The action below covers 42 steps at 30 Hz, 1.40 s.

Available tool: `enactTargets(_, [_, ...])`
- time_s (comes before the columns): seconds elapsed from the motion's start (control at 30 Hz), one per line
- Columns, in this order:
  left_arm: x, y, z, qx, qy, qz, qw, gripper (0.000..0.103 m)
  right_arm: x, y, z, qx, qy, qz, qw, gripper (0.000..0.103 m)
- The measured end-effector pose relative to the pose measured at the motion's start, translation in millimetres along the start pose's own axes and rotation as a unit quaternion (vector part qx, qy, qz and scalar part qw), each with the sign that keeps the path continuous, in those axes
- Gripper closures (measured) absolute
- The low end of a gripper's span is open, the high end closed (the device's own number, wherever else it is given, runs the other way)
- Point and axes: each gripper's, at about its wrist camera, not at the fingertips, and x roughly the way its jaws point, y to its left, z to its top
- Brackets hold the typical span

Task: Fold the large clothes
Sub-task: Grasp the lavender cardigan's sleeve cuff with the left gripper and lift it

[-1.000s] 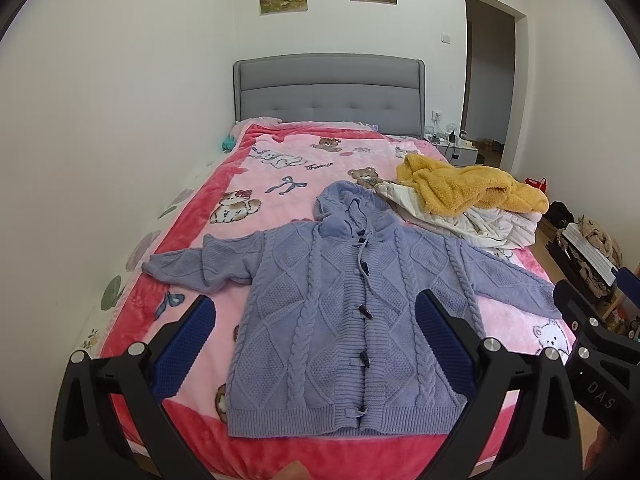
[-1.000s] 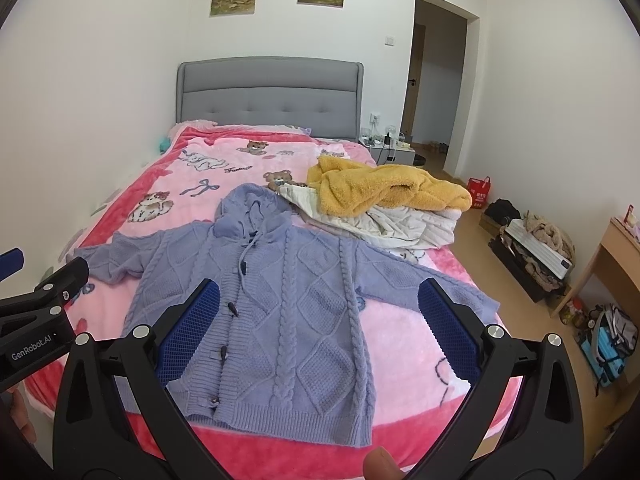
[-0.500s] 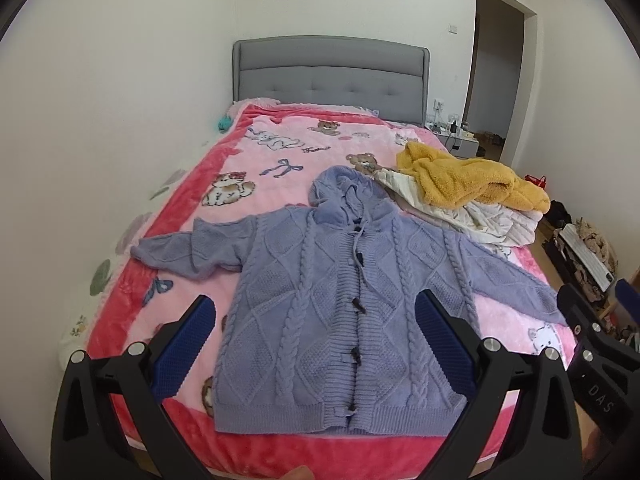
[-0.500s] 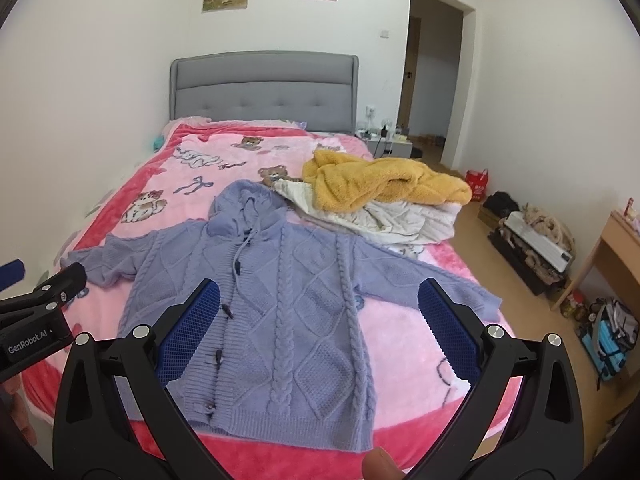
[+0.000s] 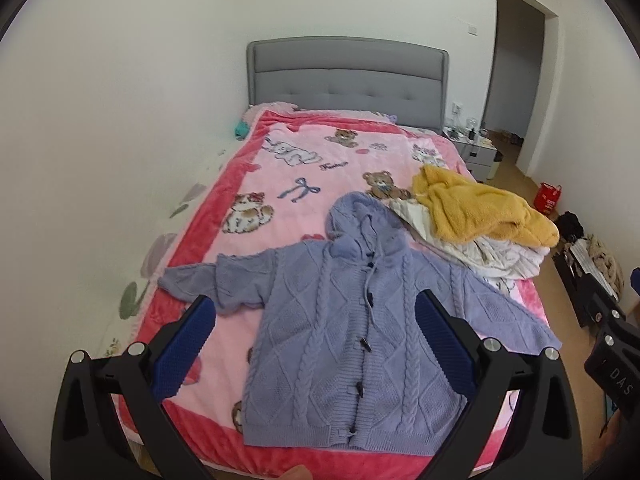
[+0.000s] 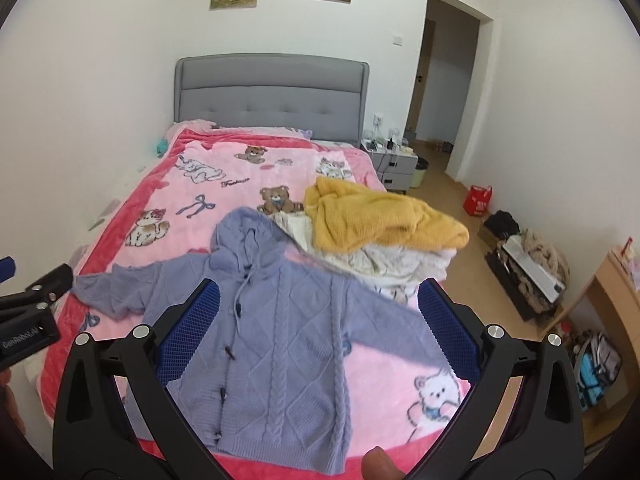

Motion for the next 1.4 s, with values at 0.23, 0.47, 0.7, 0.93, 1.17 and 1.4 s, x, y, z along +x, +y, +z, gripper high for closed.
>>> enactTargets(0.23, [-7.9, 14.1, 32.4, -0.014, -0.012, 0.020, 0.9996, 0.005, 1.8, 4.6, 37.2, -0.011, -0.024, 0.053, 0.998, 0.008])
enactTargets(0.47, [47.9, 94.5, 21.8, -0.148, 0.011, -0.089, 0.9850, 0.005, 10.0, 41.5, 42.6, -0.025, -0.101, 0.075, 0.992, 0.008])
enactTargets(0.7, [148.8, 211.8, -9.0, -0.184, -0.002, -0.100, 0.9777, 0.005, 49.0, 122.5, 40.3, -0.036, -0.083, 0.126, 0.988, 0.008])
enactTargets(0.93, [299.0, 348.5, -46.6, -0.218, 0.052, -0.125, 0.9665, 0.005, 102.9, 223.4, 27.2, -0.030, -0.025, 0.124, 0.991, 0.008])
enactTargets(1.17, [457.1, 450.5, -102.8, -0.303, 0.095, -0.147, 0.9366, 0.005, 173.0, 285.0, 8.4, -0.002, 0.036, 0.134, 0.990, 0.008])
enactTargets(1.4, [535.7, 474.4, -129.1, -0.358, 0.109, -0.195, 0.9066, 0.005, 230.8, 333.3, -10.9, -0.020, 0.072, 0.119, 0.990, 0.008])
